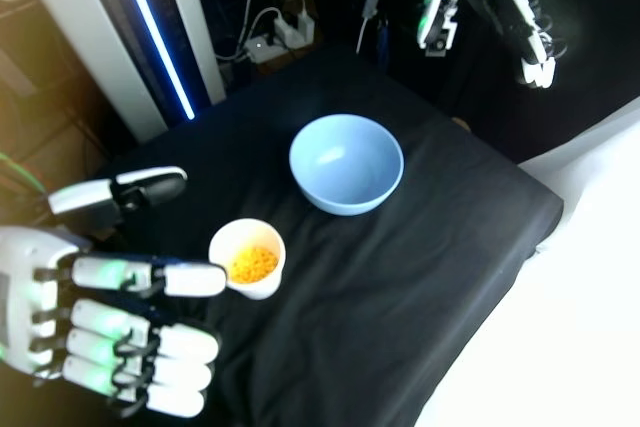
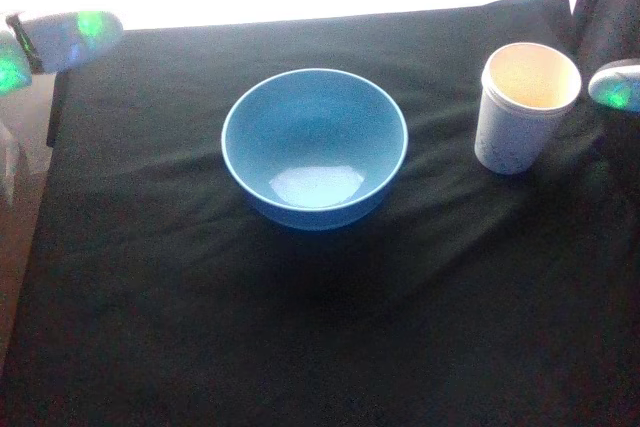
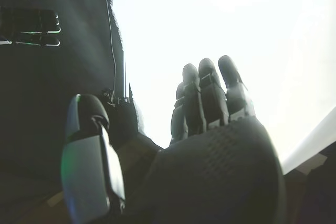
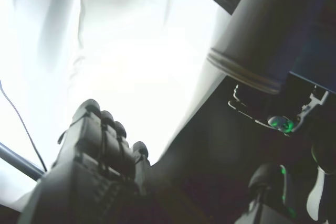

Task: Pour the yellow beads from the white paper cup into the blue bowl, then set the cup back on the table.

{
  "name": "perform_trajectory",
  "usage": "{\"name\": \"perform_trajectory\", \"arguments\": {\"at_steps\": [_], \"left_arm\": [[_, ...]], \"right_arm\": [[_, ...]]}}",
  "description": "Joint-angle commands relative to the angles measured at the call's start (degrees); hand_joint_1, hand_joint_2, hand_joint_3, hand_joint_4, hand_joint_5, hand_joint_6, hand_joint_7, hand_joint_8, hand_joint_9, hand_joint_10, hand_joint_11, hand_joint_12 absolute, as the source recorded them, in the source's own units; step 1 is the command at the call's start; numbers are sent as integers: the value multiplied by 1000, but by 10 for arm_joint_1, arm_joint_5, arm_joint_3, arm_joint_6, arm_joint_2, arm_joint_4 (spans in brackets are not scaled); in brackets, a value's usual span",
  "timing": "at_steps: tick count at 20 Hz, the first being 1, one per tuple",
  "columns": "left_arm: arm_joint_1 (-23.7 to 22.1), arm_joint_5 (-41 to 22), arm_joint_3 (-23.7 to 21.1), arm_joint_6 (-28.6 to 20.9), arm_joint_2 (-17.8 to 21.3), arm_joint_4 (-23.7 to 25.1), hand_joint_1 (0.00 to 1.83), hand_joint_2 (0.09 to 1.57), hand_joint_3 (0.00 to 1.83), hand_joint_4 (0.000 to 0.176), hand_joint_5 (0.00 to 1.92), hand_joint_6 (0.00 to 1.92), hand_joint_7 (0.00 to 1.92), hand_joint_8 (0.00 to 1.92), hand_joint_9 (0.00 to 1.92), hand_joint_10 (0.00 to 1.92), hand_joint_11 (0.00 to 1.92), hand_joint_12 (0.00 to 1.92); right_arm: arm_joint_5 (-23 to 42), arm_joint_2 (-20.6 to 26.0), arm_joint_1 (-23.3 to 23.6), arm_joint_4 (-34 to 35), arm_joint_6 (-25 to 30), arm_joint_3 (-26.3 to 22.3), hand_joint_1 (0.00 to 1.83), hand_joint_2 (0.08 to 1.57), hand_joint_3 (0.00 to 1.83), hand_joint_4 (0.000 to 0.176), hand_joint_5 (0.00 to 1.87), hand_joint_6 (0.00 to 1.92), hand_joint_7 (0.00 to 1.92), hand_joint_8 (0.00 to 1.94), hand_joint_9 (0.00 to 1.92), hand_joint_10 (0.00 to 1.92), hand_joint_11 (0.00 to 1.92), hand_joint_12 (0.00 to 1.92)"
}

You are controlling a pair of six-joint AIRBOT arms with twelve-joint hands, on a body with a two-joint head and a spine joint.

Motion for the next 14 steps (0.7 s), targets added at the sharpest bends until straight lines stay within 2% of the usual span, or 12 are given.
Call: {"name": "perform_trajectory", "arguments": {"at_steps": [1, 2, 3, 4, 5, 6, 7, 8, 9, 11, 13, 14], "left_arm": [[-6, -73, 2, -4, -1, -8, 317, 876, 5, 78, 84, 4, 259, 7, 138, 14, 0, 303], [-6, -73, 2, -4, -1, -8, 329, 884, 3, 88, 96, 4, 280, 7, 157, 12, 0, 321], [-6, -75, 2, -4, -3, -10, 329, 880, 1, 93, 101, 3, 291, 6, 160, 7, 0, 309], [-6, -79, 2, -4, -3, -13, 335, 873, 0, 96, 103, 2, 291, 3, 166, 6, 0, 319], [-6, -80, 3, -5, -3, -14, 330, 877, 1, 88, 96, 0, 279, 0, 157, 1, 0, 322], [-6, -80, 3, -5, -3, -14, 296, 890, 6, 67, 74, 0, 260, 0, 144, 0, 0, 321], [-6, -80, 3, -5, -3, -13, 287, 899, 6, 54, 67, 0, 262, 1, 147, 1, 0, 336], [-6, -80, 3, -5, -4, -13, 284, 902, 4, 53, 68, 0, 267, 2, 143, 0, 0, 318], [-6, -79, 3, -5, -5, -13, 282, 910, 4, 54, 63, 2, 272, 2, 137, 1, 0, 271], [-6, -78, 3, -5, -7, -13, 282, 908, 1, 72, 73, 2, 294, 4, 159, 5, 0, 289], [-6, -77, 4, -6, -9, -12, 300, 892, 0, 88, 87, 6, 288, 0, 166, 5, 0, 300], [-6, -77, 4, -6, -10, -12, 310, 894, 0, 77, 88, 4, 294, 2, 169, 4, 0, 313]], "right_arm": [[66, -1, 0, 24, 6, 4, 777, 668, 4, 82, 110, 3, 263, 12, 114, 10, 0, 7], [66, -5, -4, 30, 6, 4, 779, 677, 6, 86, 114, 4, 273, 13, 106, 5, 0, 1], [66, -11, -8, 36, 8, 7, 733, 690, 11, 102, 99, 0, 251, 2, 78, 0, 0, 0], [66, -21, -11, 43, 15, 13, 707, 682, 6, 97, 91, 0, 222, 0, 77, 2, 16, 7], [66, -30, -14, 47, 24, 20, 707, 654, 0, 109, 98, 3, 203, 0, 78, 2, 37, 16], [66, -39, -16, 52, 32, 27, 704, 629, 0, 117, 101, 4, 200, 0, 83, 4, 51, 22], [63, -45, -17, 55, 34, 31, 711, 620, 0, 103, 96, 1, 213, 5, 74, 0, 27, 13], [59, -49, -17, 57, 34, 33, 734, 608, 0, 101, 93, 0, 229, 10, 58, 0, 5, 2], [52, -56, -17, 57, 34, 37, 726, 613, 0, 104, 62, 0, 231, 9, 54, 0, 0, 0], [35, -64, -18, 57, 34, 43, 769, 618, 0, 115, 7, 0, 220, 2, 57, 1, 0, 0], [20, -69, -20, 55, 34, 47, 756, 592, 0, 117, 0, 0, 183, 0, 41, 0, 0, 0], [10, -72, -20, 52, 34, 50, 746, 574, 0, 128, 0, 0, 164, 0, 29, 0, 0, 0]]}}
